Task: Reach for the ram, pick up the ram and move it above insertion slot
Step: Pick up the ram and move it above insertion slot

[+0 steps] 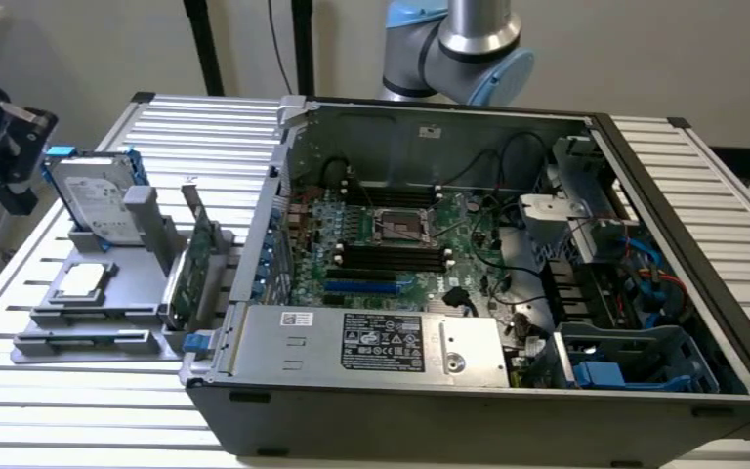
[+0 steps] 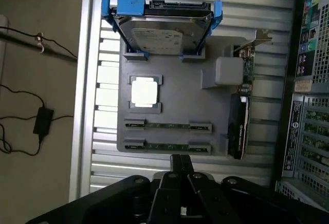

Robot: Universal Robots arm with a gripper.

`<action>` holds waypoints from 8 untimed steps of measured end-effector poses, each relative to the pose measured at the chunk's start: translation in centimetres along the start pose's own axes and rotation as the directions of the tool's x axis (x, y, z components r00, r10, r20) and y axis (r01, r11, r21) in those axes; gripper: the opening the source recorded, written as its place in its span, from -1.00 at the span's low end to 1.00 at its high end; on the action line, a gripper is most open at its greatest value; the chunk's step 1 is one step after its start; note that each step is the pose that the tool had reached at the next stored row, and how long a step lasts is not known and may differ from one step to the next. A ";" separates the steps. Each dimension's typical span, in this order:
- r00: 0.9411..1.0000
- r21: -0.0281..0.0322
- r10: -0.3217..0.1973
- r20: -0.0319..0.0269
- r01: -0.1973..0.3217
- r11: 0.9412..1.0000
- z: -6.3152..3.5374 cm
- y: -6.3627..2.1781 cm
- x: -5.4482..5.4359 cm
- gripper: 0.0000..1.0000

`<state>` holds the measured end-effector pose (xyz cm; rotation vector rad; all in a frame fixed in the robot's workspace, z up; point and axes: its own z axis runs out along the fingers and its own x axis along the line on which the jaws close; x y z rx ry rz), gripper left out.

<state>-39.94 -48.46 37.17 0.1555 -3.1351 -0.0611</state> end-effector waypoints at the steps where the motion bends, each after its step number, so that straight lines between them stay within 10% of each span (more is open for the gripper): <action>1: 1.000 0.000 -0.018 -0.001 0.018 1.000 -0.01 0.00 0.0 -0.79; 8: 0.990 0.000 -0.144 -0.006 0.144 0.990 -0.01 0.00 0.0 -0.79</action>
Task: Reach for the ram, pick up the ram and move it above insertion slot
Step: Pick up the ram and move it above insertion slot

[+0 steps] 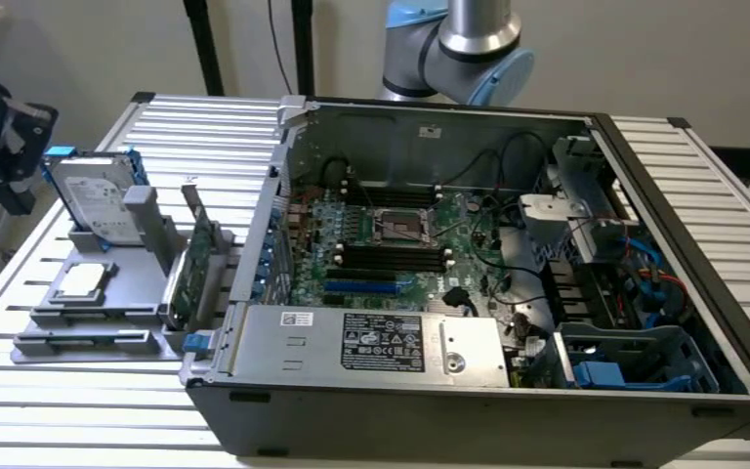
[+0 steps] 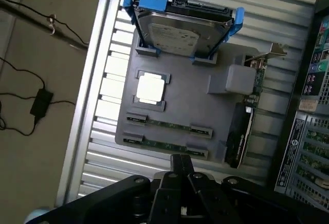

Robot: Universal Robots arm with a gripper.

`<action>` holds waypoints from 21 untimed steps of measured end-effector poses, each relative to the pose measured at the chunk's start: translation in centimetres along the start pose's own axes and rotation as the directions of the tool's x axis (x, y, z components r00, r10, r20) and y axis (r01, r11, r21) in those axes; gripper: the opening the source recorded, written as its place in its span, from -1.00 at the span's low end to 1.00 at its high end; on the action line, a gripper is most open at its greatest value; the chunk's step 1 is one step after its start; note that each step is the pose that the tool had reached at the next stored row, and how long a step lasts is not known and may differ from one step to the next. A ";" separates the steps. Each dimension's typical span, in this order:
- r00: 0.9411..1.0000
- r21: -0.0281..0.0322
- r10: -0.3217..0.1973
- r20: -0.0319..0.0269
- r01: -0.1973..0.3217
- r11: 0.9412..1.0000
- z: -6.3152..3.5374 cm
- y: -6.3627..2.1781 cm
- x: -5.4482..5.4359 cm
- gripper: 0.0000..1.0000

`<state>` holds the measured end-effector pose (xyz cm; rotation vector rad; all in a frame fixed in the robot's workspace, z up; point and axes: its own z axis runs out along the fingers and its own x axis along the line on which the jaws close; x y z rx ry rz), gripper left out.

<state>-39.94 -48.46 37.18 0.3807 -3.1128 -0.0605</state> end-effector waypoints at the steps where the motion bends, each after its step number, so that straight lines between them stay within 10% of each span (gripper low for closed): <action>1: 1.000 0.000 -0.020 -0.001 0.020 1.000 0.00 0.00 0.0 -0.79; 11: 0.980 -0.001 -0.200 -0.008 0.200 0.980 0.00 0.00 0.0 -0.79; 21: 0.928 -0.003 -0.373 -0.014 0.373 0.928 0.01 0.00 0.0 -0.79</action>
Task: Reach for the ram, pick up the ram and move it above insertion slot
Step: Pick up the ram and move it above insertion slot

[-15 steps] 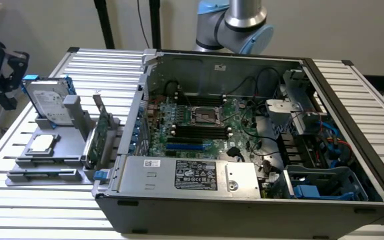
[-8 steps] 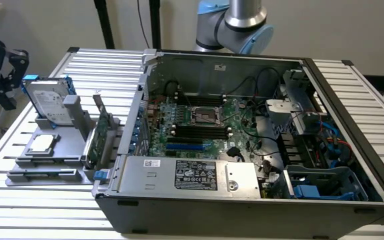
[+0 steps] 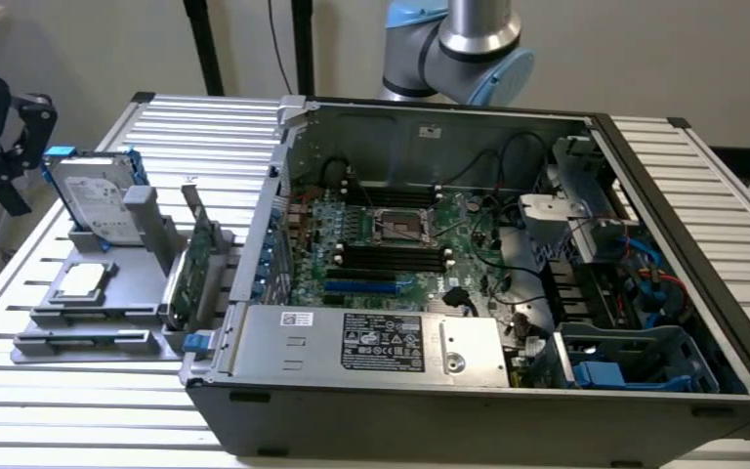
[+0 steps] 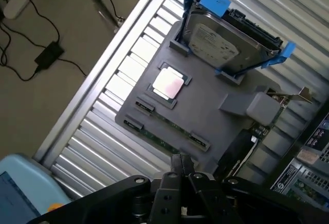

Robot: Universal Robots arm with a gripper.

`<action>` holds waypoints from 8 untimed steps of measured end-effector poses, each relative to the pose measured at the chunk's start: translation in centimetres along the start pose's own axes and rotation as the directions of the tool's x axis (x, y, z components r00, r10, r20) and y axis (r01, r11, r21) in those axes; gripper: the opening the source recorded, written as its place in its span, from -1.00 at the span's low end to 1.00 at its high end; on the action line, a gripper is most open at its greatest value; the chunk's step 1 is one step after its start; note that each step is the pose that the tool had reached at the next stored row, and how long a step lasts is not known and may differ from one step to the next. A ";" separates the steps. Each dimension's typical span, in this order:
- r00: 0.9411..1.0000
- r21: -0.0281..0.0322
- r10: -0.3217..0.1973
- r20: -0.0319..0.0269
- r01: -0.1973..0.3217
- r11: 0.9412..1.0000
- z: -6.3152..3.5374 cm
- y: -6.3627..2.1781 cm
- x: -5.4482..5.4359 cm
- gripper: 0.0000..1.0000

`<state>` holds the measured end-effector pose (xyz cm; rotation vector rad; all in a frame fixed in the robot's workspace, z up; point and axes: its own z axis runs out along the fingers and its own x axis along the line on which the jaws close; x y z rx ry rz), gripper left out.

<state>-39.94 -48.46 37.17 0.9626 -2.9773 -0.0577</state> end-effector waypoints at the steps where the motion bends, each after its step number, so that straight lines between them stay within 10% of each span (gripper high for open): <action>1: 1.000 0.000 -0.019 -0.001 0.019 1.000 0.00 0.00 0.0 -0.79; 8: 0.989 0.002 -0.146 -0.003 0.146 0.989 0.06 -0.01 0.0 -0.79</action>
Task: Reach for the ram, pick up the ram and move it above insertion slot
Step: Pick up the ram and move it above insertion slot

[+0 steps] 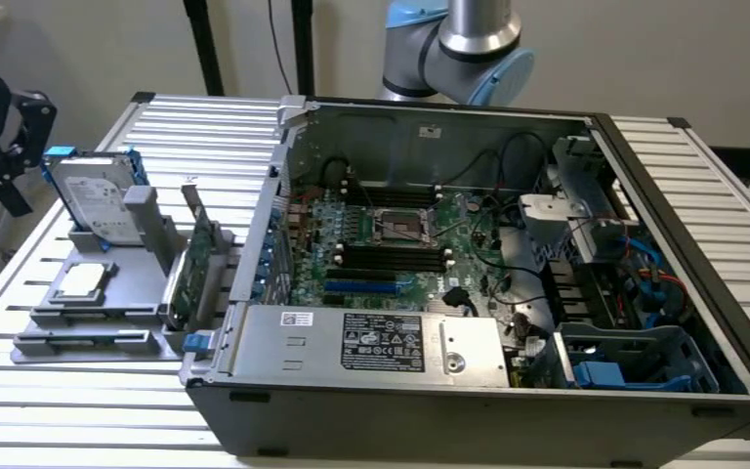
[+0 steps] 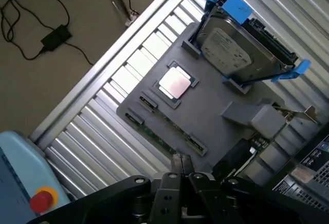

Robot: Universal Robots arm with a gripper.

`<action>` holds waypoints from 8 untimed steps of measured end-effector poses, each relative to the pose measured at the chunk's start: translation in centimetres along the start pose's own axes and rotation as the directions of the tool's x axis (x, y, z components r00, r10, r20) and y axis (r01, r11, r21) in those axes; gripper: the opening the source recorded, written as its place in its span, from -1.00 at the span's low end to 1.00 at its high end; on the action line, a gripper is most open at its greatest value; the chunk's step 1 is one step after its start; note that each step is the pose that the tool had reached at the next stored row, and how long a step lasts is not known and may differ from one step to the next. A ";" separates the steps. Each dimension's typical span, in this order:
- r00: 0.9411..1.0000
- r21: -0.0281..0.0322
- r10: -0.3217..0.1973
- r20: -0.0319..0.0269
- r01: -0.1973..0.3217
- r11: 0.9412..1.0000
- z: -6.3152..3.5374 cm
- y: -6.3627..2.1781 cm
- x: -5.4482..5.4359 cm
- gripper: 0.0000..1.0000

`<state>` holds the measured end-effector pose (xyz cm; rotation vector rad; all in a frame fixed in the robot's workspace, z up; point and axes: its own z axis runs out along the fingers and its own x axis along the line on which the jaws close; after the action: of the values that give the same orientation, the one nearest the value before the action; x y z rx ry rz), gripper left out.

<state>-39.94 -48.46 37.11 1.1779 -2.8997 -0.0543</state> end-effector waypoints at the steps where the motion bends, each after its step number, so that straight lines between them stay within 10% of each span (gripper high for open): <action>1: 1.000 0.001 -0.018 0.000 0.018 1.000 0.02 0.00 0.0 -0.79; 8: 0.989 0.007 -0.145 0.002 0.145 0.989 0.17 0.00 0.0 -0.79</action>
<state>-39.94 -48.46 36.94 1.3890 -2.8128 -0.0469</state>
